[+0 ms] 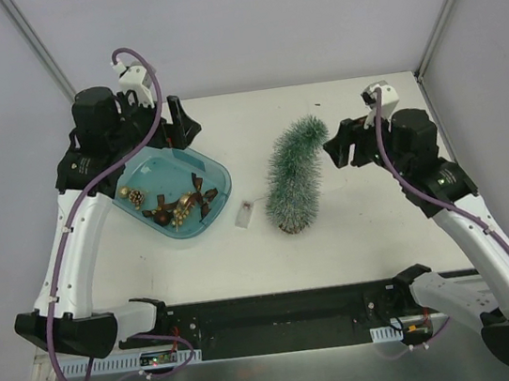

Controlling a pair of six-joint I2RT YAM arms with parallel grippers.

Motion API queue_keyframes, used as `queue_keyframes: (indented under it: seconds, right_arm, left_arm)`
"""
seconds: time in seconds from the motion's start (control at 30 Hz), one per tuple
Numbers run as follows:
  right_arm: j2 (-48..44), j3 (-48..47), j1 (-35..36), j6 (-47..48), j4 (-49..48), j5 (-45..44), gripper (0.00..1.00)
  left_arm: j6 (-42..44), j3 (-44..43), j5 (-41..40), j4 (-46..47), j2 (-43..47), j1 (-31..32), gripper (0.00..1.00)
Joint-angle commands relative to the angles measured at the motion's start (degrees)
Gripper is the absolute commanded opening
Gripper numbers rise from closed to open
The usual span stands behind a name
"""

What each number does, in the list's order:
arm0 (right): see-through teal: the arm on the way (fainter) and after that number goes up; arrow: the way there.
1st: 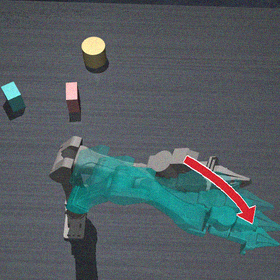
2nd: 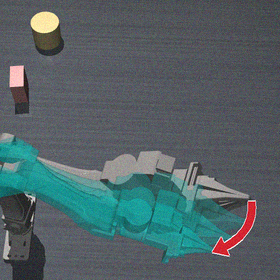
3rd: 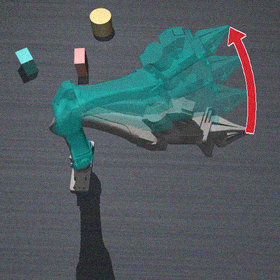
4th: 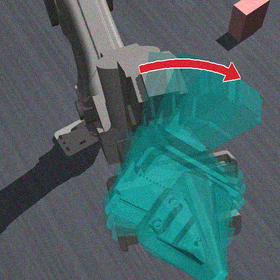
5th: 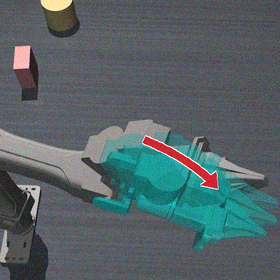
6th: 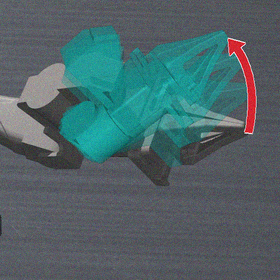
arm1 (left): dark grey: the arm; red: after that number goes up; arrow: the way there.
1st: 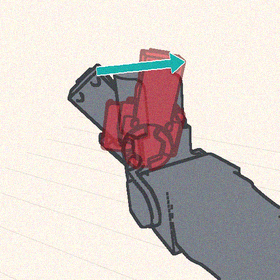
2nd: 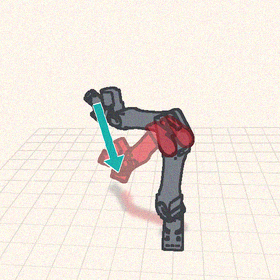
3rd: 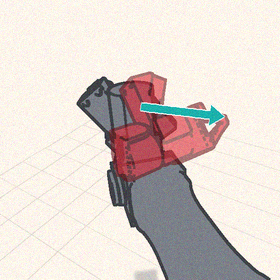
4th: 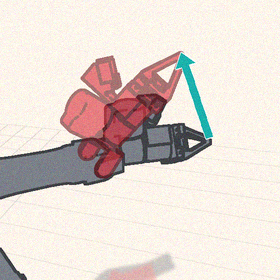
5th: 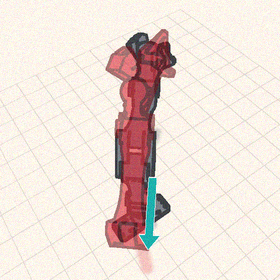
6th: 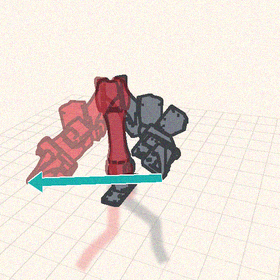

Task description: Decorate the small christmas tree

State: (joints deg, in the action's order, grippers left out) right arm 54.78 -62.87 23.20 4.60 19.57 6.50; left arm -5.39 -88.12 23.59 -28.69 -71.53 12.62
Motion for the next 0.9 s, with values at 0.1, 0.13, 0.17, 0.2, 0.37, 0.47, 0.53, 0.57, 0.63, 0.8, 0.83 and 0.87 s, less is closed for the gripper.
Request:
queue_keyframes:
  seconds: [0.1,0.13,0.17,0.2,0.37,0.47,0.53,0.57,0.63,0.8,0.83,0.87]
  right_arm:
    - [-4.68,0.29,-2.02,-0.64,2.92,-12.03,0.77]
    - [-4.86,0.29,-2.19,-1.08,3.36,-13.52,0.77]
    - [-5.30,0.47,-2.11,-1.52,3.63,-15.01,0.78]
    - [-5.74,0.82,-2.19,-1.87,3.63,-15.98,0.78]
    - [-9.77,2.84,-2.63,-3.98,3.63,-20.30,0.79]
    - [-11.89,4.68,-2.63,-4.51,3.63,-20.21,0.79]
    - [-13.03,5.91,-2.81,-6.08,4.42,-20.91,0.79]
    - [-13.47,6.61,-2.72,-6.53,4.68,-21.53,0.79]
    - [-14.96,8.63,-2.72,-7.93,5.12,-22.32,0.78]
    - [-18.74,14.87,-2.72,-10.40,4.77,-21.53,0.77]
    - [-19.36,15.93,-2.72,-10.84,4.77,-21.71,0.77]
    - [-20.06,16.63,-2.72,-11.02,4.77,-21.79,0.77]
  left_arm:
    - [1.17,0.49,-3.99,0.74,-2.03,-1.63,0.99]
    - [1.34,0.49,-4.52,0.74,-2.21,-1.98,0.99]
    - [1.61,0.49,-4.87,0.65,-2.39,-2.25,0.99]
    - [2.13,0.66,-5.40,0.65,-2.65,-2.60,0.99]
    - [6.43,2.59,-6.45,0.56,-4.67,-4.71,0.99]
    - [9.16,4.18,-6.46,0.65,-7.21,-6.64,0.99]
    - [11.00,5.49,-6.80,0.65,-9.50,-7.70,0.99]
    - [11.88,6.11,-7.07,0.65,-10.55,-8.05,0.99]
    - [14.34,7.51,-8.20,0.74,-13.36,-8.32,0.97]
    - [18.83,9.02,-10.58,0.91,-19.69,-8.32,0.99]
    - [19.10,8.84,-10.76,0.83,-20.75,-8.32,0.99]
    - [19.71,8.93,-10.68,0.83,-21.63,-8.32,0.99]
